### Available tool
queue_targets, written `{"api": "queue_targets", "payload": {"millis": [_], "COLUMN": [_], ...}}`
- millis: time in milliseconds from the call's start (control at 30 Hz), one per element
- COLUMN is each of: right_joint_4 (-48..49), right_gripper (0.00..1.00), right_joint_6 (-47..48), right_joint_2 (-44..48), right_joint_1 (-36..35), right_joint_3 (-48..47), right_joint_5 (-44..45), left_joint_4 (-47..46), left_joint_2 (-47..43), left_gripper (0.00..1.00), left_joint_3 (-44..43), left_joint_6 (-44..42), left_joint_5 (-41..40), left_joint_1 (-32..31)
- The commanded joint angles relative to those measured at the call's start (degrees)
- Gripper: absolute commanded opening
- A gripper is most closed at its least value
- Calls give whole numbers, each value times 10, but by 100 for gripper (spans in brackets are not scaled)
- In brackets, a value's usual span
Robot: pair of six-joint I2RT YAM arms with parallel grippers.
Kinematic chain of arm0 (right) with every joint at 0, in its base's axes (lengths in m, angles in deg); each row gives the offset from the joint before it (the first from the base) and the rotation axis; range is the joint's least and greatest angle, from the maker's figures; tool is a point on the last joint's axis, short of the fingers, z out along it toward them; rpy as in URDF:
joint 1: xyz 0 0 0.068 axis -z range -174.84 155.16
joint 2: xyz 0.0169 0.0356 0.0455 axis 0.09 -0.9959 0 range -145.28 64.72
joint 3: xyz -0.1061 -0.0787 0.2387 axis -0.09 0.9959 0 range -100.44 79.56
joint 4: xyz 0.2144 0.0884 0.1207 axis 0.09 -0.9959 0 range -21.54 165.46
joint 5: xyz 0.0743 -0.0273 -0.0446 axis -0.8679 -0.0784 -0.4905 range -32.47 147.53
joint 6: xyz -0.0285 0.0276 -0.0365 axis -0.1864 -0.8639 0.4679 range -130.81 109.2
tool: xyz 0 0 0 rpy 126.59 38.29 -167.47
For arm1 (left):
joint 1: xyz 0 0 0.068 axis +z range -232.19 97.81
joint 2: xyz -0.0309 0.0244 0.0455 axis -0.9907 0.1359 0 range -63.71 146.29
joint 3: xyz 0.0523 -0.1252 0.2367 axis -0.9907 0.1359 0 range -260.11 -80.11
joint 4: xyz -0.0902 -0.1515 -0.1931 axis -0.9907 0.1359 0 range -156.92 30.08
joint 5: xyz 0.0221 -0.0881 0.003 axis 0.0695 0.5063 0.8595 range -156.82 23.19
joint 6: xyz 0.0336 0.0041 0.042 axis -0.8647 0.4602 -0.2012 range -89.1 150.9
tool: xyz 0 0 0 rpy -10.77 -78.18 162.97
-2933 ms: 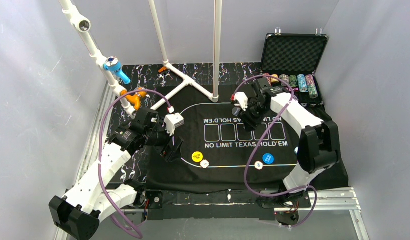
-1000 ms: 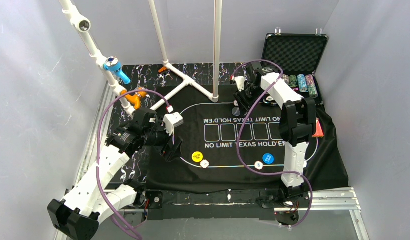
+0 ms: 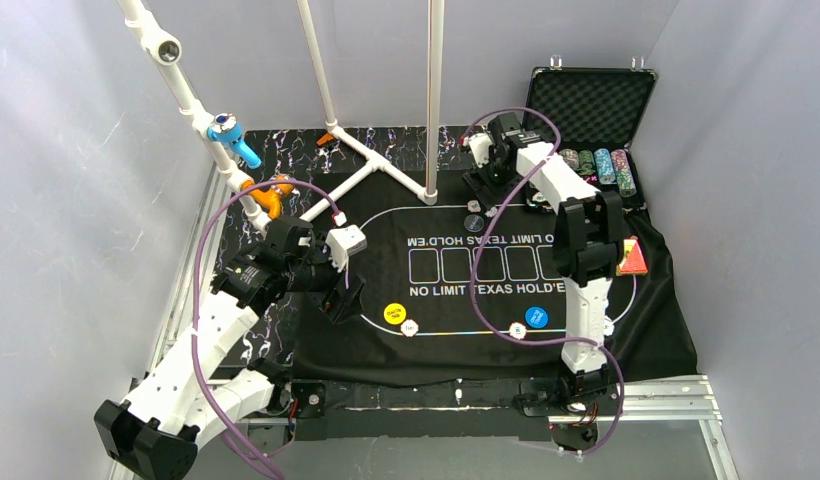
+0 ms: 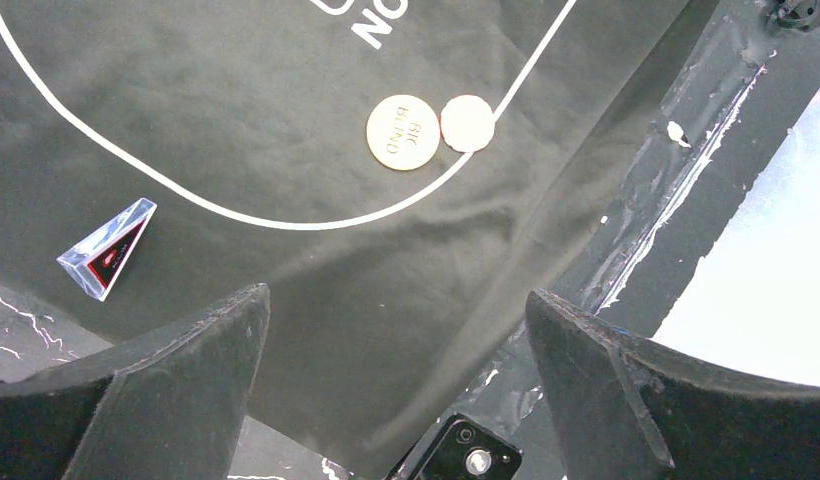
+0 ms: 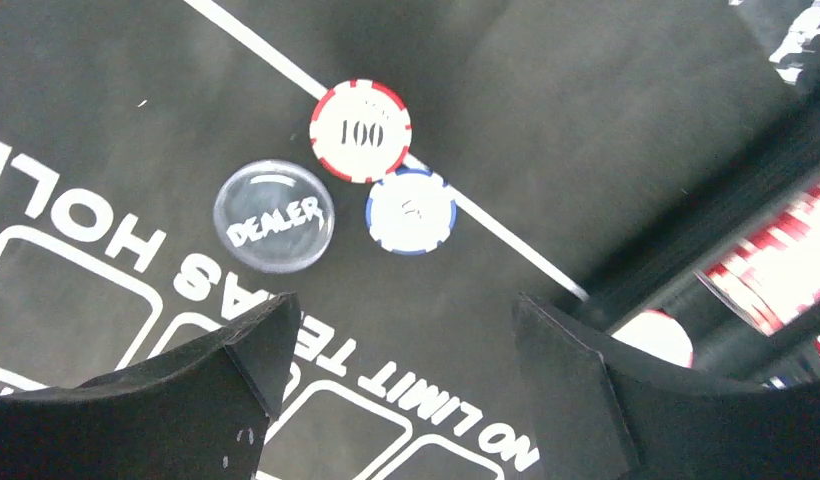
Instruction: Distribute texas hold em gaming equipment
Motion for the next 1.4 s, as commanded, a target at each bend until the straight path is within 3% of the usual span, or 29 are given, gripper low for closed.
{"api": "queue_targets", "payload": {"millis": [0,200,500,767,967,1367], "right_joint_4": [-55,-106,-128,-160,-149,-113], "right_gripper": [86,83,73,69,73,64], "right_joint_6": [32,92,189,282,317,362], "right_joint_2": [126,269,431,450,480,460], "right_joint_1": [5,62,220,370,403,454], "right_joint_3": [17,165,394,466,526,571], "right_joint_5": [-20,-13,20,-4,3,-18], "left_joint_4": [6,6,6,13,14,15], "left_joint_2": [-16,-21,-26,-23,-8,-6], "left_gripper": [99,99,99,99,99,99], "left_joint_3": [7,10,13,11,1,3], "left_joint_6": [-3,-6,-5,-9,-5,-6], "left_joint_5": [-1,0,9,10,15,12], "left_joint_1": [4,3,3,3,3,3]}}
